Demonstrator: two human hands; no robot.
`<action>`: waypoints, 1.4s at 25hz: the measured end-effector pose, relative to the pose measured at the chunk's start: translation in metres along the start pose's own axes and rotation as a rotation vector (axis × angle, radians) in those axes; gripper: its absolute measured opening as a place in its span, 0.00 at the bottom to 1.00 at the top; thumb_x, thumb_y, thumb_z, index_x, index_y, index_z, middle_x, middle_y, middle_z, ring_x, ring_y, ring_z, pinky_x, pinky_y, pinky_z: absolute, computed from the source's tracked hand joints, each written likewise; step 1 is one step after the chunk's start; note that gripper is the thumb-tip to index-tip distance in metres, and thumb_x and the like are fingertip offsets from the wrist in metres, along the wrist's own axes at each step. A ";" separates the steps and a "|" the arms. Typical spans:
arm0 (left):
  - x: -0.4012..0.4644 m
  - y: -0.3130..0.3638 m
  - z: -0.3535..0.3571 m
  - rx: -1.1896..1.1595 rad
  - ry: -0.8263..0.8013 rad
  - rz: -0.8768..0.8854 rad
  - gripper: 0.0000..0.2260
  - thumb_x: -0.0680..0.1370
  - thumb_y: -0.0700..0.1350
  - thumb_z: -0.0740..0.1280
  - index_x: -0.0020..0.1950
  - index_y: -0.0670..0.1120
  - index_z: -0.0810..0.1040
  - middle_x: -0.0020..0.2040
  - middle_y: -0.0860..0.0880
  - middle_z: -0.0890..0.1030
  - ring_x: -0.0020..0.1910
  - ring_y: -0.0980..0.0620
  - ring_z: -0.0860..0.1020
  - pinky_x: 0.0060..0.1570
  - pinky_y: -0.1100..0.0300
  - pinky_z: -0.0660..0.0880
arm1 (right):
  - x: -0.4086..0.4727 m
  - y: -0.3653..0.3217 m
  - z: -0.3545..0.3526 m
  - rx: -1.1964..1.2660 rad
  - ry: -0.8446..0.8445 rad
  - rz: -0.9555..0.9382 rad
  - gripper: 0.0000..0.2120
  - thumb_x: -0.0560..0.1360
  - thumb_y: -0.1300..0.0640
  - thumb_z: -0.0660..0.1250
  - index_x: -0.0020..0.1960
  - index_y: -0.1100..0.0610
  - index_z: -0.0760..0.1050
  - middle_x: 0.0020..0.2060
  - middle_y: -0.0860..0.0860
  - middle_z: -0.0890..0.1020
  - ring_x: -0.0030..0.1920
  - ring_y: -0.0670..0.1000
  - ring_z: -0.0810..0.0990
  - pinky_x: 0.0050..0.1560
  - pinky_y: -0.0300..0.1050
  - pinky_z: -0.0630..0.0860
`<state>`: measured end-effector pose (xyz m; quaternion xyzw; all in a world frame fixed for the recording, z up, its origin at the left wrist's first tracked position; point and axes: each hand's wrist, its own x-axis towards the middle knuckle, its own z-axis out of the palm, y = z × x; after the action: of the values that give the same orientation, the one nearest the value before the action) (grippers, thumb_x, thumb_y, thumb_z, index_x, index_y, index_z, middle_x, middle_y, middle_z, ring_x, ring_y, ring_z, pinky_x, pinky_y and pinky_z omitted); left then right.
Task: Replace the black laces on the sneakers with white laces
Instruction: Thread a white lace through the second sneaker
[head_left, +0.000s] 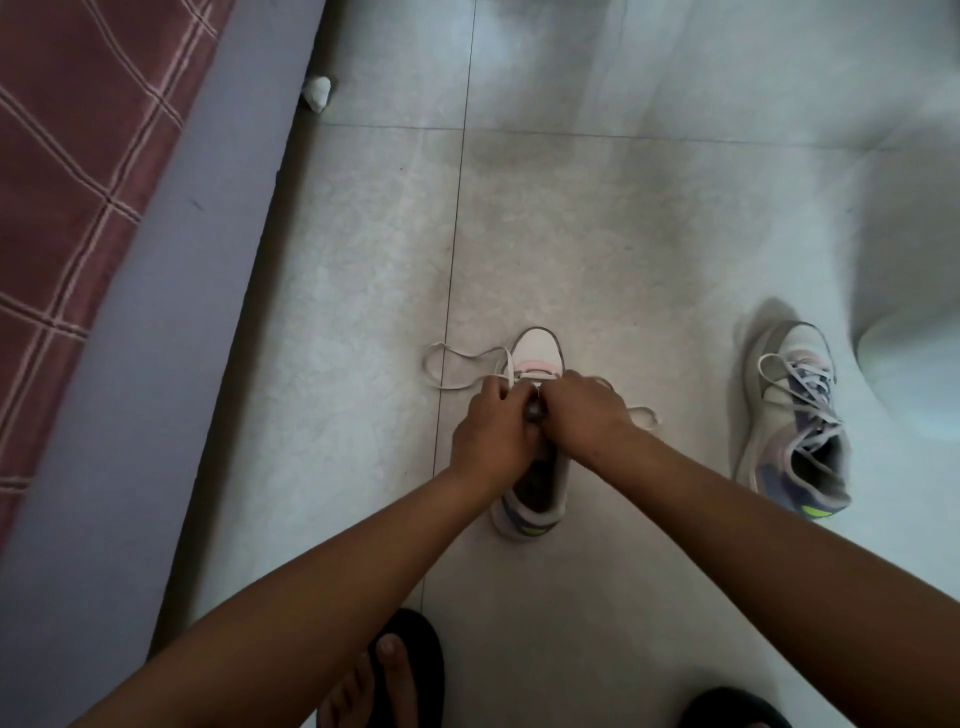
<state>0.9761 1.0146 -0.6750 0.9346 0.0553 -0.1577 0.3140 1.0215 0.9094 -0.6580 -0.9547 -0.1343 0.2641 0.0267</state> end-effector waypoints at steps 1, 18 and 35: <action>0.001 0.001 -0.001 0.021 -0.008 0.000 0.12 0.75 0.48 0.63 0.57 0.49 0.74 0.54 0.47 0.70 0.50 0.47 0.73 0.40 0.55 0.70 | 0.002 -0.004 0.002 -0.059 0.014 0.000 0.13 0.77 0.59 0.59 0.60 0.57 0.74 0.58 0.56 0.74 0.58 0.57 0.75 0.52 0.48 0.71; 0.004 -0.002 0.006 -0.561 0.179 -0.255 0.05 0.75 0.44 0.69 0.48 0.45 0.83 0.46 0.48 0.82 0.47 0.51 0.80 0.50 0.53 0.78 | -0.011 0.013 0.039 0.551 0.437 -0.109 0.07 0.71 0.64 0.70 0.48 0.61 0.84 0.44 0.59 0.78 0.48 0.60 0.74 0.48 0.39 0.63; -0.059 -0.002 0.036 -0.009 -0.180 -0.085 0.48 0.73 0.58 0.67 0.75 0.43 0.33 0.77 0.46 0.42 0.76 0.47 0.47 0.73 0.47 0.54 | -0.013 -0.004 0.044 0.980 0.412 0.116 0.05 0.75 0.61 0.67 0.48 0.56 0.82 0.45 0.48 0.81 0.51 0.50 0.77 0.58 0.48 0.71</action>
<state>0.9108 0.9944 -0.6840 0.9119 0.0673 -0.2542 0.3150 0.9871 0.9087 -0.6885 -0.8683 0.0659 0.1041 0.4805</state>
